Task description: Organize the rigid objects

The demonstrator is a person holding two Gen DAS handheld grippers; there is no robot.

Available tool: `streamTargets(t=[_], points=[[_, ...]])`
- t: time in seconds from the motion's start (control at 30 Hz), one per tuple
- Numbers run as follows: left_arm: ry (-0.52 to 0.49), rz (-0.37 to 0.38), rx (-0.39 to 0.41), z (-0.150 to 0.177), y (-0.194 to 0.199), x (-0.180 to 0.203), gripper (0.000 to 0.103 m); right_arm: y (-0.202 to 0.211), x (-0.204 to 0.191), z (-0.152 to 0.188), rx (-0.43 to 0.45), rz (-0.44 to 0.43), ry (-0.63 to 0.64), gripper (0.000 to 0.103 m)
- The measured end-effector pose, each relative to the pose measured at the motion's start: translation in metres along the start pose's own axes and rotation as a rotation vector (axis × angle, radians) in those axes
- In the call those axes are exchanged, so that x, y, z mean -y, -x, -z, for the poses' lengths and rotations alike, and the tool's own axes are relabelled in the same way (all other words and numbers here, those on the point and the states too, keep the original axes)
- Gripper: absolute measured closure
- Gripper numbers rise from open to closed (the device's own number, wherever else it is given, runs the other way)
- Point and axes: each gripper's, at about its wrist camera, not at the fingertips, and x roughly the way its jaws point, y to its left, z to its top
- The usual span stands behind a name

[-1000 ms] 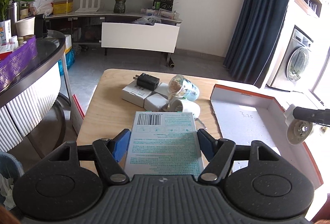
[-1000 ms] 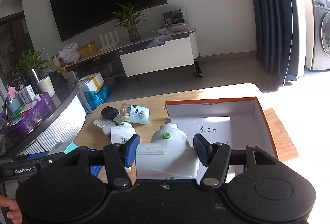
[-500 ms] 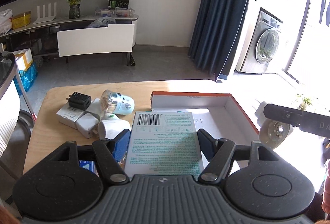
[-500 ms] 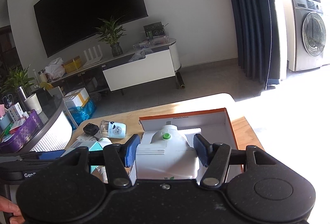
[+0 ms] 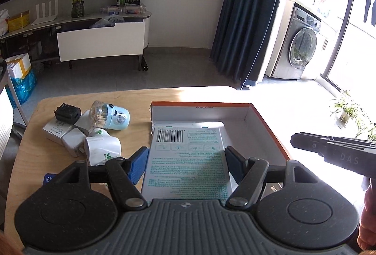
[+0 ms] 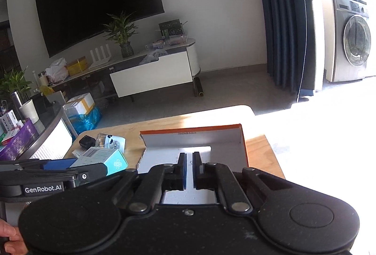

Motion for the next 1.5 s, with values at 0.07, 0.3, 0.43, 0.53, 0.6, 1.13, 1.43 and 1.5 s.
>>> streamTargets(t=[0.07,0.3,0.43,0.53,0.6,1.13,1.43,1.5], points=[[-0.006,-0.007,-0.01,0.003,-0.001,-0.001,0.032,-0.006,0.005,0.009,-0.046,0.001,0.008,0.082],[0.002,-0.007,-0.03,0.013,-0.003,-0.003,0.032,0.009,0.015,0.041,-0.122,-0.093,-0.027,0.022],[-0.004,0.01,-0.036,0.016,-0.005,-0.001,0.032,0.008,0.002,0.056,-0.153,-0.027,0.109,0.015],[-0.001,0.015,-0.039,0.018,-0.007,0.001,0.032,-0.001,-0.001,0.066,-0.188,0.006,0.155,0.015],[-0.002,0.019,-0.041,0.019,-0.007,0.001,0.032,-0.003,-0.001,0.069,-0.172,-0.003,0.17,0.014],[0.01,0.019,-0.049,0.025,-0.007,0.002,0.032,-0.037,-0.011,0.077,-0.221,0.072,0.177,0.021],[0.02,0.005,-0.033,0.022,-0.002,-0.002,0.032,-0.027,-0.001,0.065,-0.132,0.056,0.056,0.044],[0.019,0.003,-0.023,0.02,-0.001,-0.001,0.032,-0.016,0.001,0.053,-0.078,0.024,0.024,0.044]])
